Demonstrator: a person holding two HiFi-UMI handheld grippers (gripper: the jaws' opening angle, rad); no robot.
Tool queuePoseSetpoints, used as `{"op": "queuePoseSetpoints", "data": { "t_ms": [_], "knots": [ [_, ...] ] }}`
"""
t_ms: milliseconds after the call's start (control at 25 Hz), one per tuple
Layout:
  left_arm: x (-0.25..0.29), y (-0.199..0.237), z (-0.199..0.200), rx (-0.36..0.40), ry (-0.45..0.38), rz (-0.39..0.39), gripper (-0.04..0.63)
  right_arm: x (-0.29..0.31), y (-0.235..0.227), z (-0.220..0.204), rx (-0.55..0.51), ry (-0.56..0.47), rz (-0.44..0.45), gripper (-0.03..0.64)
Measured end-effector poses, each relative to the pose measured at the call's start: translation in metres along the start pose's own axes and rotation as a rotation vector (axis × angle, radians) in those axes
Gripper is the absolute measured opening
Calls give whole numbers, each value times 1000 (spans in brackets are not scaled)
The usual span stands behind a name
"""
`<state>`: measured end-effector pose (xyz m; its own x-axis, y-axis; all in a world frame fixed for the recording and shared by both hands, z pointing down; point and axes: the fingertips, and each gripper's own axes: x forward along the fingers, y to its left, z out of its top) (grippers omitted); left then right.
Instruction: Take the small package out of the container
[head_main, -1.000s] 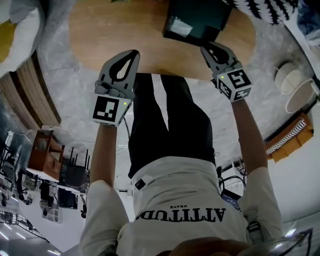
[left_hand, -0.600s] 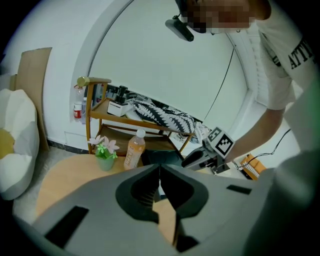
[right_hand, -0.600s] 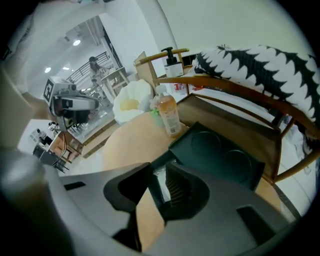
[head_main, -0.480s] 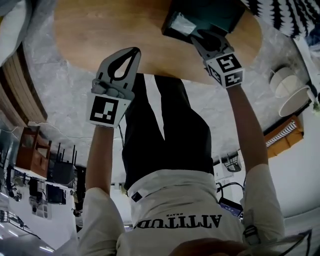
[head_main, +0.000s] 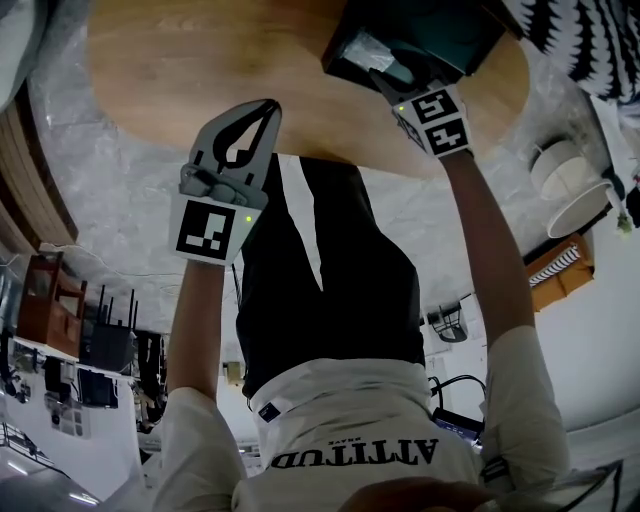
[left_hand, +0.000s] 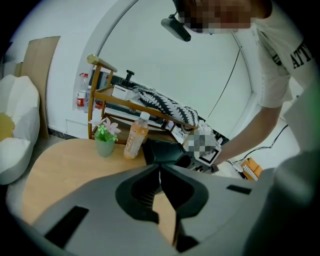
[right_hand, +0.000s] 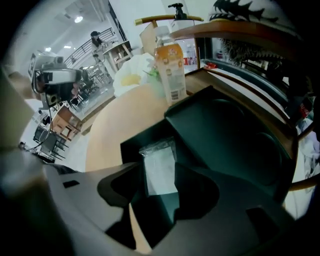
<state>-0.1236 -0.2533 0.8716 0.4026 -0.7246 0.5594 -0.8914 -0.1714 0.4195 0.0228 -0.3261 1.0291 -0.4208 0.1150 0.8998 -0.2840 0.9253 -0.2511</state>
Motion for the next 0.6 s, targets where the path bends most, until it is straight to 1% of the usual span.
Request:
{"op": "queuePoseSetpoints", "data": {
  "t_ms": [160, 320, 400, 480, 600],
  "knots": [
    [3, 0, -9, -28, 2, 3, 26, 20, -1, -11, -20, 61, 7, 270],
    [4, 2, -16, -53, 4, 9, 26, 34, -5, -18, -40, 99, 6, 279],
    [4, 4, -19, -63, 5, 14, 26, 40, -5, -20, -60, 111, 1, 279],
    [3, 6, -22, -73, 9, 19, 26, 42, -6, -22, -103, 118, -23, 272],
    [0, 10, -24, -82, 8, 26, 26, 42, -9, -21, -149, 114, -57, 223]
  ]
}}
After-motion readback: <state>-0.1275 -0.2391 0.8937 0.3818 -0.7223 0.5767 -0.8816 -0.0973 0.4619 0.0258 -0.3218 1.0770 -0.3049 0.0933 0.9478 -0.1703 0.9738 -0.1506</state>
